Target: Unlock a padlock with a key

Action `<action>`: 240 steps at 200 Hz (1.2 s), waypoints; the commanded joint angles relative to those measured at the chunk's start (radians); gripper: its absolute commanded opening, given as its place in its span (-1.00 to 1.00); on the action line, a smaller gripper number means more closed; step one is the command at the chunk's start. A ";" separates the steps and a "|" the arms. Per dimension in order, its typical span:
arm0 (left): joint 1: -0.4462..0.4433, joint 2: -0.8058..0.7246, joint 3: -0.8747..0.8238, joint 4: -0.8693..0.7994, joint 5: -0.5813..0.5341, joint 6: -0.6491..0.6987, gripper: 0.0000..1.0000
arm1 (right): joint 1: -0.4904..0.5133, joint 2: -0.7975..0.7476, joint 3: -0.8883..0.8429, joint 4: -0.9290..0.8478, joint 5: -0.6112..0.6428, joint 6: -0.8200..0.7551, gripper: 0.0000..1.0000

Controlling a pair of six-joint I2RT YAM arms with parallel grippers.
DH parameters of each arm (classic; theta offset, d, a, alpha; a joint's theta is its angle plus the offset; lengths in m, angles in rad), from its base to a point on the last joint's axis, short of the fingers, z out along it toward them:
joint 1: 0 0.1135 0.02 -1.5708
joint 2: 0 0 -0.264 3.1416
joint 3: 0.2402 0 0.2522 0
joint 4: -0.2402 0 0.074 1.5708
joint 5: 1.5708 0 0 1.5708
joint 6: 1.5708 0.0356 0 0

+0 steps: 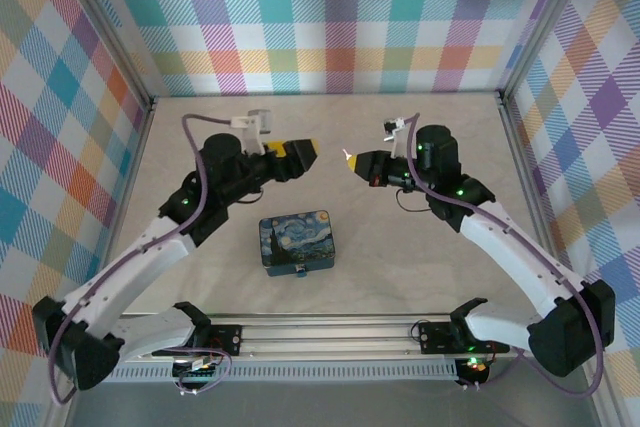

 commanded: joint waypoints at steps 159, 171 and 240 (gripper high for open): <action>0.114 0.041 -0.344 -0.341 0.094 -0.069 1.00 | 0.006 0.006 0.043 -0.147 0.107 -0.117 -1.00; 0.114 0.062 -0.349 -0.329 0.115 -0.058 1.00 | 0.006 0.006 0.043 -0.150 0.107 -0.115 -1.00; 0.113 0.198 -0.335 -0.287 0.128 -0.025 0.92 | 0.006 0.012 0.047 -0.154 0.104 -0.108 -1.00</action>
